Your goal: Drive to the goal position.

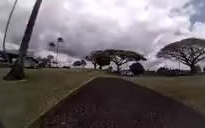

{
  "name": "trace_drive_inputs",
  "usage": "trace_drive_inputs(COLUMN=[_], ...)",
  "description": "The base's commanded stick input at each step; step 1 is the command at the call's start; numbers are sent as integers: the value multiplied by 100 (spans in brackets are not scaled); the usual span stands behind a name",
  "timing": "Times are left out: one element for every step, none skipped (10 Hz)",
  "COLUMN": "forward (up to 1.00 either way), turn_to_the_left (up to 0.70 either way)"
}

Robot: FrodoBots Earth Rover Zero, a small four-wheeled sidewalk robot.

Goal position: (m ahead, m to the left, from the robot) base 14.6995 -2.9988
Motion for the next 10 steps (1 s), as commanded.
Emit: trace_drive_inputs(forward=[70, 70, 70, 70, 70, 70, 70, 70, 70, 70], turn_to_the_left=[-13, 1, 1, 1, 1, 1, 1, 1, 1, 1])
